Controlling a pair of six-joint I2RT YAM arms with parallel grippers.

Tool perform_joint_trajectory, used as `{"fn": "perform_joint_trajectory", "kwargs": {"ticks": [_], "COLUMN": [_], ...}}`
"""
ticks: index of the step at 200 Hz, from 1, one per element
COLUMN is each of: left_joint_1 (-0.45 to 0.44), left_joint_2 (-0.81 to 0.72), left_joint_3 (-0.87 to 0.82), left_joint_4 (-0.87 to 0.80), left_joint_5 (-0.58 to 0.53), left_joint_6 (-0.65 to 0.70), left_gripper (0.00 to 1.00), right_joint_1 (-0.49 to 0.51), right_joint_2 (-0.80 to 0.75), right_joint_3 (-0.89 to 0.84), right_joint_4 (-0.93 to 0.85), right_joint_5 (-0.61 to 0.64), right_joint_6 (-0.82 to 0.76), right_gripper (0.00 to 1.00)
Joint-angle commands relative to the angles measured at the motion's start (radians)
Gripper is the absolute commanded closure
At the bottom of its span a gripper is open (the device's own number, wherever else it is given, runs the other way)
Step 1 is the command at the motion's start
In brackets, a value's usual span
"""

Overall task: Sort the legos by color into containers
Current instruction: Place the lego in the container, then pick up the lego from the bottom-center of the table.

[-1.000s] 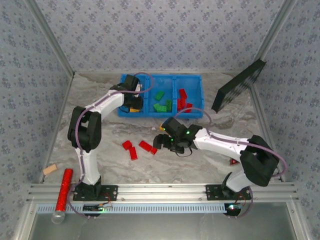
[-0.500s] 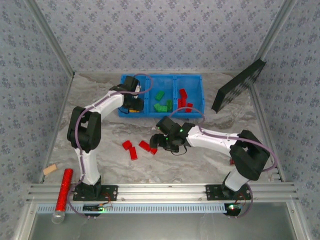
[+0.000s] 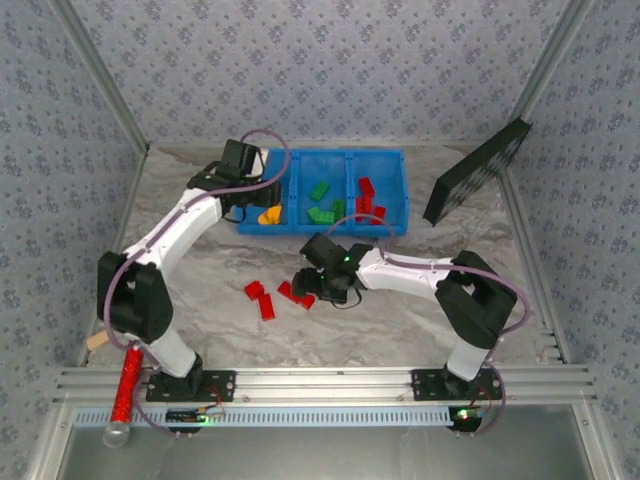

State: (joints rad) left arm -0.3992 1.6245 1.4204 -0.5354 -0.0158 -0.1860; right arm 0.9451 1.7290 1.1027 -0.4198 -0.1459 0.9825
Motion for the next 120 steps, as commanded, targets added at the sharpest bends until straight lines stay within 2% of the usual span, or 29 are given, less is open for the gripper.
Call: {"fn": "perform_joint_trajectory", "kwargs": {"ticks": [1,71,91,120], "left_joint_1": [0.004,0.003,0.003,0.003], "left_joint_2": [-0.060,-0.239,-0.291,-0.346], "left_joint_3": [-0.023,-0.083,-0.102,-0.136], "left_joint_4": [0.003,-0.022,-0.049,-0.073], "left_joint_5": [0.006,0.016,0.016,0.001], "left_joint_6": [-0.016,-0.030,-0.032,-0.035], "left_gripper": [0.39,0.36,0.36,0.34], "right_joint_1": [0.011,0.029,0.030,0.028], "right_joint_2": [0.032,0.109,0.121,0.132], "right_joint_3": [0.037,0.074,0.068,0.060], "right_joint_4": [-0.057,-0.082,-0.073,-0.074], "right_joint_5": [0.026,0.037,0.043,0.048], "right_joint_6": [-0.004,0.002,0.005,-0.010], "right_gripper": [0.22,0.30,0.36,0.49]}}
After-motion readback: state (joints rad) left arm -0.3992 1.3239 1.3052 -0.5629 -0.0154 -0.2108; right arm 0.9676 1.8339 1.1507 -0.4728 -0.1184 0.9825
